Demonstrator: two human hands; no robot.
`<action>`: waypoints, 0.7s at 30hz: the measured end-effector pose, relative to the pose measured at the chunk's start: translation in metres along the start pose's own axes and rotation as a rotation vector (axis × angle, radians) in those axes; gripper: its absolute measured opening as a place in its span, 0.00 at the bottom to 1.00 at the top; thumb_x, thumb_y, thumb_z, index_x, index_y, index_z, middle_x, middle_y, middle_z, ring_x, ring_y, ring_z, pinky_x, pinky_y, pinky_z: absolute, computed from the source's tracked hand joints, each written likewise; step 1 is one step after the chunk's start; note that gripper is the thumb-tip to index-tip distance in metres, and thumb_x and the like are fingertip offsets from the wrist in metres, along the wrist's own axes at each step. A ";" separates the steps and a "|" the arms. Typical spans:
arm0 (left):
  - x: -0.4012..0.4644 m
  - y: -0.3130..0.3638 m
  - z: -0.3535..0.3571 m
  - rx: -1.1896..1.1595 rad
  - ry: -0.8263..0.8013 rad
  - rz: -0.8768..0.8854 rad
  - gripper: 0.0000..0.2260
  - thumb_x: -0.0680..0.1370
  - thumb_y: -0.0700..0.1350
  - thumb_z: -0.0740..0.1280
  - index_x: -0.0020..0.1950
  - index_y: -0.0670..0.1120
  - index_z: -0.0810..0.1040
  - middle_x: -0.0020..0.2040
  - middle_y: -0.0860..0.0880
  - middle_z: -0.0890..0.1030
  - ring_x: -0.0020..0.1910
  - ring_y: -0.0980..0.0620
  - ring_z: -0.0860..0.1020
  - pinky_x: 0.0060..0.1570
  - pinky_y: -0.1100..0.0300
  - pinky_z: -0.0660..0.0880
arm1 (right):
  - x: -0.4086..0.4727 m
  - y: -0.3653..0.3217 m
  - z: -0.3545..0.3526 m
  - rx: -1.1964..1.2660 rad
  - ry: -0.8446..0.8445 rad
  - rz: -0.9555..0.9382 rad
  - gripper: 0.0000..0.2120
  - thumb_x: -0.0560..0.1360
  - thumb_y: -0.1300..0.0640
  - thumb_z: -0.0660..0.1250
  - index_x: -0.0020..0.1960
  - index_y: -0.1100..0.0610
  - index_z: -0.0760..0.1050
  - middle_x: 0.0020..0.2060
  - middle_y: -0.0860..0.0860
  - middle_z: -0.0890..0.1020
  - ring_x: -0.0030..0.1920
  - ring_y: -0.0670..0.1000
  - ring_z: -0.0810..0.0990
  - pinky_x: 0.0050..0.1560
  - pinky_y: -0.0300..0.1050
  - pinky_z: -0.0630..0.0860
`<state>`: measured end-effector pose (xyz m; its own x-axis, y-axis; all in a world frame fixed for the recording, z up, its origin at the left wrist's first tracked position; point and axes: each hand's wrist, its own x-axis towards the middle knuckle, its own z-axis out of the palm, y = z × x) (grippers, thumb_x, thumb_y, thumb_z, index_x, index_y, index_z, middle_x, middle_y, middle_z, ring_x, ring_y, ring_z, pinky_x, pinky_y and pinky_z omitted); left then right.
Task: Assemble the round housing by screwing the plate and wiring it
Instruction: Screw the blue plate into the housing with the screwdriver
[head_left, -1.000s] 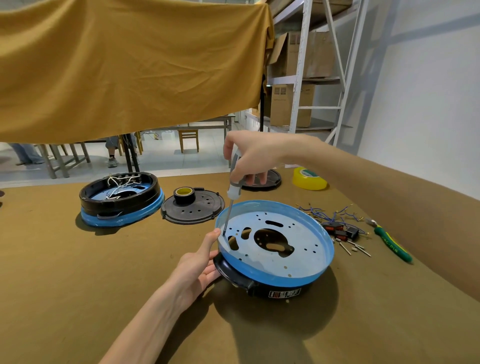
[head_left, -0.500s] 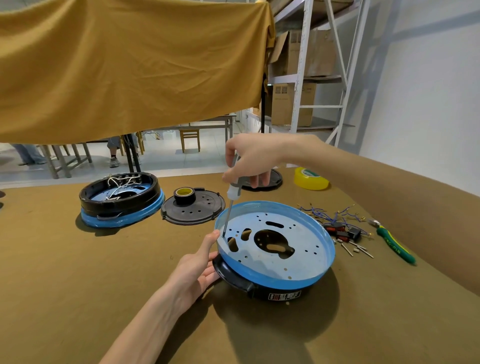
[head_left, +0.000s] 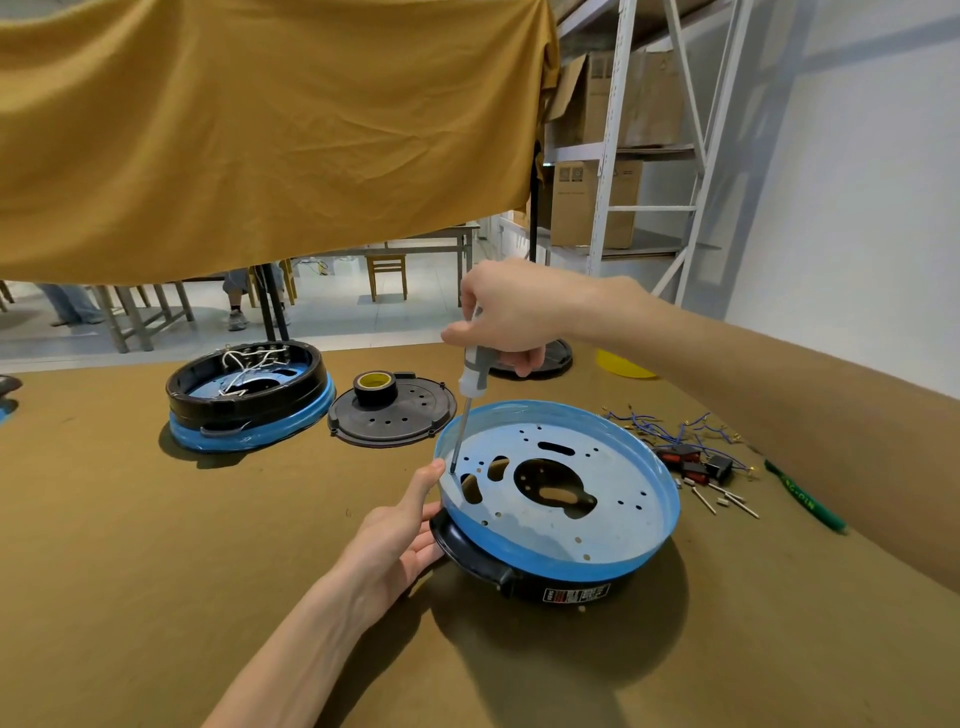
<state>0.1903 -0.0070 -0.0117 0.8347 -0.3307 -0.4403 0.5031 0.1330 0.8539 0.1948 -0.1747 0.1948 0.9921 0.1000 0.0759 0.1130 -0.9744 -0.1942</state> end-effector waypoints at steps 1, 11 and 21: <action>0.000 0.000 0.000 0.002 -0.002 0.000 0.36 0.69 0.62 0.76 0.65 0.37 0.74 0.57 0.40 0.85 0.51 0.45 0.87 0.43 0.54 0.84 | 0.000 0.001 -0.002 0.040 -0.014 0.000 0.17 0.81 0.47 0.67 0.57 0.61 0.74 0.32 0.53 0.85 0.26 0.49 0.84 0.24 0.37 0.76; 0.001 -0.001 0.000 0.010 0.001 0.008 0.39 0.68 0.63 0.76 0.67 0.37 0.74 0.58 0.40 0.85 0.51 0.45 0.87 0.45 0.54 0.84 | -0.003 0.003 -0.008 0.137 -0.078 -0.007 0.16 0.79 0.53 0.71 0.61 0.60 0.71 0.38 0.54 0.85 0.28 0.48 0.84 0.27 0.39 0.78; 0.004 -0.002 -0.001 0.011 -0.001 0.009 0.42 0.64 0.64 0.77 0.68 0.38 0.73 0.60 0.40 0.84 0.52 0.44 0.86 0.49 0.52 0.84 | -0.006 0.002 -0.013 0.162 -0.122 -0.010 0.19 0.76 0.57 0.74 0.62 0.58 0.70 0.38 0.54 0.84 0.27 0.46 0.83 0.27 0.38 0.77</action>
<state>0.1932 -0.0077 -0.0153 0.8390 -0.3309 -0.4320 0.4929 0.1257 0.8609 0.1880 -0.1793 0.2063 0.9889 0.1431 -0.0387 0.1207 -0.9290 -0.3498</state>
